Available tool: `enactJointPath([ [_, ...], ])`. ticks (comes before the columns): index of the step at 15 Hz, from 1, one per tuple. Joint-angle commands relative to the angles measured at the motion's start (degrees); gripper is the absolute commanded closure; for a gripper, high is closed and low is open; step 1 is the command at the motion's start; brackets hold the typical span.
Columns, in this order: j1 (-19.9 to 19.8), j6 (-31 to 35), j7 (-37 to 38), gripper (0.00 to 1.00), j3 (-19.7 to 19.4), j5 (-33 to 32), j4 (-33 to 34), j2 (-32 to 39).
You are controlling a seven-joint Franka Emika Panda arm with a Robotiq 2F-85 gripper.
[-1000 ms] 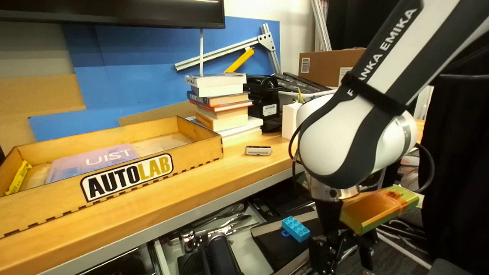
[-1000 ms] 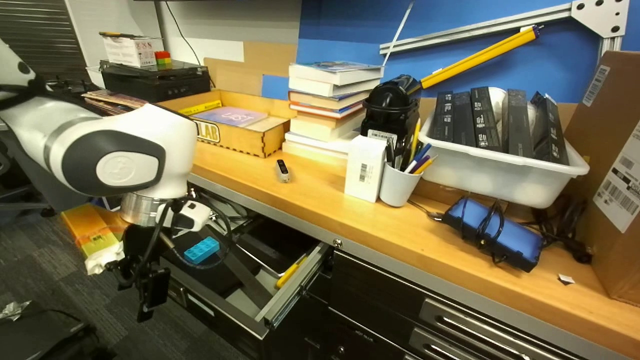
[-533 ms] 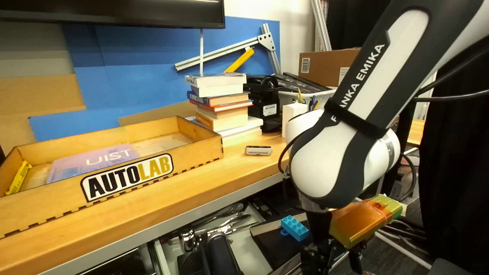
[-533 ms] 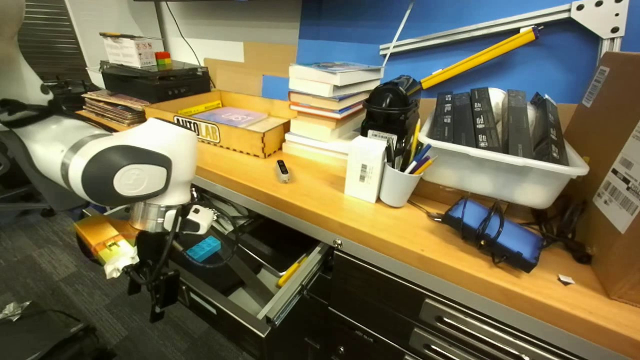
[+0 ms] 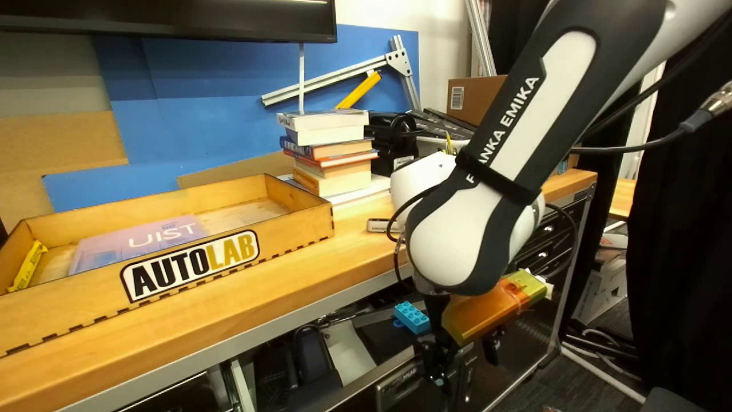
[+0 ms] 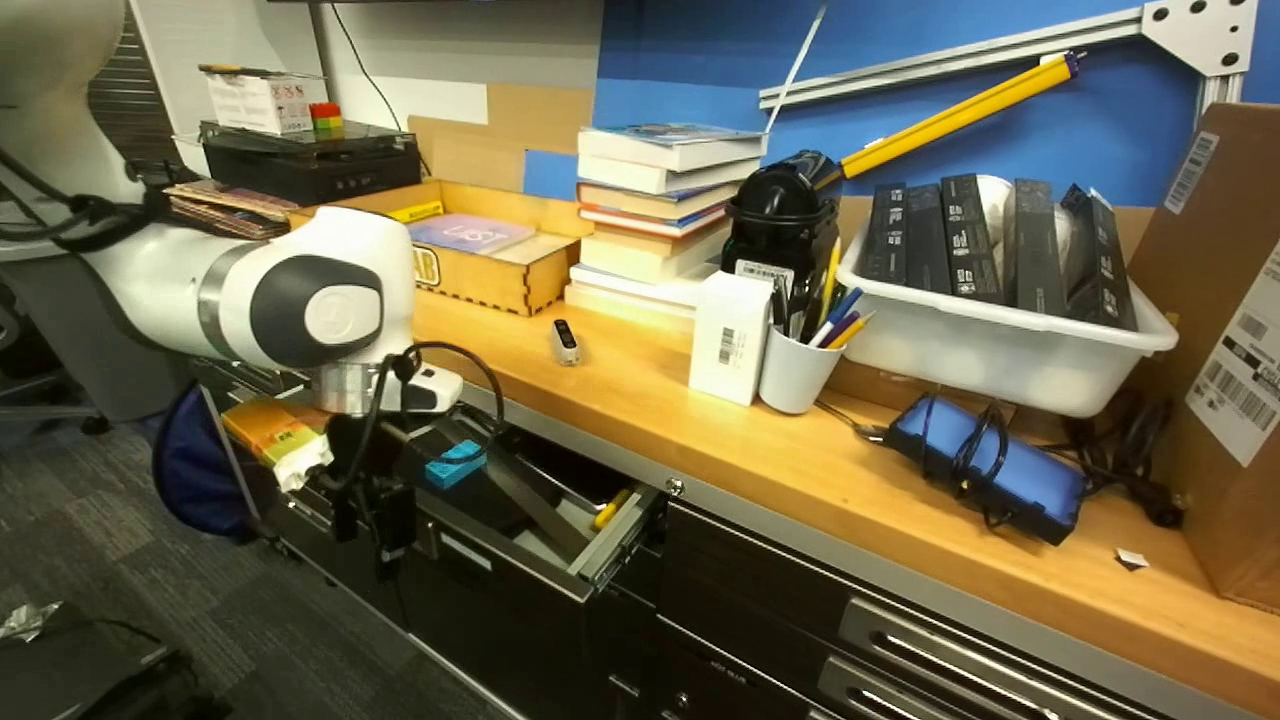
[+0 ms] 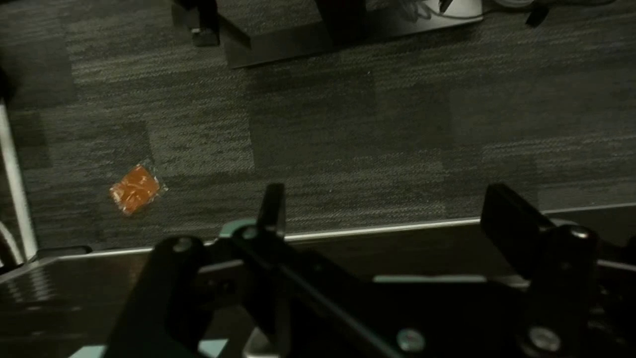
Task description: Put the Lego in the open drawer and then close the drawer
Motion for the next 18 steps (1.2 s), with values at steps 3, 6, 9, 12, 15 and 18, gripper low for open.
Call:
enactJointPath([
  [3, 7.72, -13.15, 14.11, 0.00, -1.62, -19.24, 20.27, 10.58],
  [6, 10.52, -16.53, 19.08, 0.00, -1.87, -24.14, 26.95, 13.03],
  [9, 11.62, -15.02, 22.73, 0.00, -1.79, -25.41, 26.23, 10.73],
  [12, 11.29, -12.76, 25.97, 0.00, -1.49, -25.19, 20.11, 4.11],
  [15, 10.16, -10.50, 29.59, 0.00, -0.87, -25.56, 14.18, -3.44],
  [18, 7.86, -6.32, 28.55, 0.00, -0.14, -22.94, 8.54, -12.00],
])
